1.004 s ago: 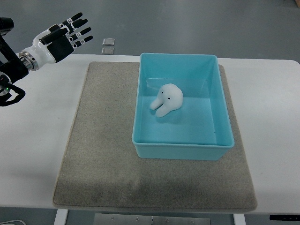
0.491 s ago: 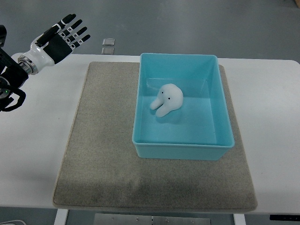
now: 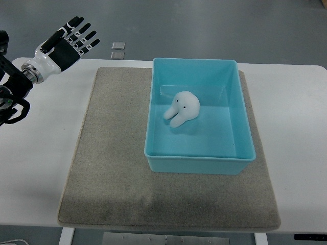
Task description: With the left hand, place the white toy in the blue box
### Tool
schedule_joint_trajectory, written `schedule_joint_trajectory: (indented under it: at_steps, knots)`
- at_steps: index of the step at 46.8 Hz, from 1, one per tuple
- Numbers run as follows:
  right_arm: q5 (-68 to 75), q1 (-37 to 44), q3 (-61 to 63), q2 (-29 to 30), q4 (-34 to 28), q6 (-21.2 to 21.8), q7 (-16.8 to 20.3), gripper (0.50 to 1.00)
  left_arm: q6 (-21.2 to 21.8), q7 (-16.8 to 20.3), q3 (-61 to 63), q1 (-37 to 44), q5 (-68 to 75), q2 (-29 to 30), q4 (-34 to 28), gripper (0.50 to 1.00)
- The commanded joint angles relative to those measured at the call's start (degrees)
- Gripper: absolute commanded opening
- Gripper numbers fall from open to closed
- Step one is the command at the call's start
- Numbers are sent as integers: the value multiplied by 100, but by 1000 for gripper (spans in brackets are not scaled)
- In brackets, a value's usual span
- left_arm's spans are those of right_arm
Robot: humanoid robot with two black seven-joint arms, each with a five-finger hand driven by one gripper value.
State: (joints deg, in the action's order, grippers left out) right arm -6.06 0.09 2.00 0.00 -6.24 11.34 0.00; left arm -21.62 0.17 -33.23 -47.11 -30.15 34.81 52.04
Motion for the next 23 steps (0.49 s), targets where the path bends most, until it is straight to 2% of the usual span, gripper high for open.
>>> schedule_joint_trajectory:
  at_steps: [1, 23]
  knots:
    - [0, 0, -7, 0, 0, 0, 0, 936, 0, 1, 1, 0, 10, 35, -1, 994]
    - [-26, 0, 20, 0, -97, 79, -9, 936, 0, -8, 54, 0, 97, 140, -1, 994]
